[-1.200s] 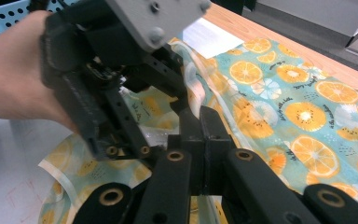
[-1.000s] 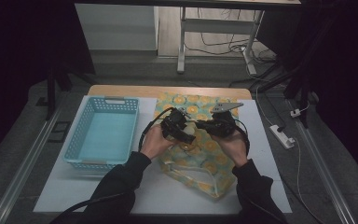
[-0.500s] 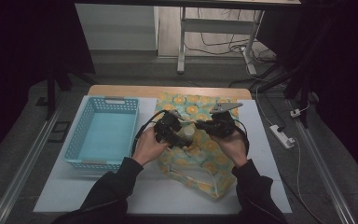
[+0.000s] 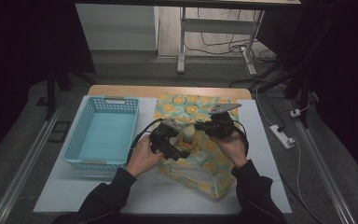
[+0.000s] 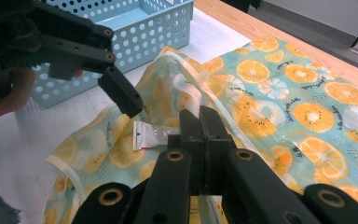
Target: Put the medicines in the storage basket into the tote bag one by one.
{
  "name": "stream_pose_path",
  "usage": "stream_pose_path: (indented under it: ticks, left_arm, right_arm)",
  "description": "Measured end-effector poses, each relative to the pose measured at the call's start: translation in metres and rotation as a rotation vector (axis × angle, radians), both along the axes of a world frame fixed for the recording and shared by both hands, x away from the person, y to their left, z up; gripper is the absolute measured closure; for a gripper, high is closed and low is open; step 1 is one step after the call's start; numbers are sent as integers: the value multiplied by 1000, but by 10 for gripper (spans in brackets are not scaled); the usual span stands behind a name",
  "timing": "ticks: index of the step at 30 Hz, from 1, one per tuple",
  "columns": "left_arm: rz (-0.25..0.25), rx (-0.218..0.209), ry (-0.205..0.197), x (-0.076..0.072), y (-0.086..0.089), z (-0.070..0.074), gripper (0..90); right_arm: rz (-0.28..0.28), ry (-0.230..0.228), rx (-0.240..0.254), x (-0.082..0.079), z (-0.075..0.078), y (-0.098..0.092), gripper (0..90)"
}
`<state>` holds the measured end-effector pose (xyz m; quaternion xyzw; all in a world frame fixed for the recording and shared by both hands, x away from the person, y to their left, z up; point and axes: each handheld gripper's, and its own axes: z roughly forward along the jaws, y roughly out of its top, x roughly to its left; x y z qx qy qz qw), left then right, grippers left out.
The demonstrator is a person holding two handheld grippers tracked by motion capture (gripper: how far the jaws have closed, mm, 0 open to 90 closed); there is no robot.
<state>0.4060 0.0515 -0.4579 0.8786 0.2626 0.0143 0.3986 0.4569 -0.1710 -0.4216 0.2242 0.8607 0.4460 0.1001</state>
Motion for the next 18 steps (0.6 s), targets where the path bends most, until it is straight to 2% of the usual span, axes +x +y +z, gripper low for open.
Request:
stream_pose_path:
  ticks: [5, 10, 14, 18]
  left_arm:
    - [-4, 25, -16, -10, 1, -4, 0]
    - [-8, 75, -39, -17, 0, -10, 0]
    - [-6, 97, -9, -20, -2, -15, 0]
    - [-2, 132, -1, -21, -7, -20, 6]
  right_arm:
    - [3, -2, -3, 0, 0, 0, 895]
    - [4, -1, -4, 0, -1, 0, 895]
    - [6, -2, -5, -1, -1, 1, 895]
    - [8, -3, -7, -1, -1, 1, 895]
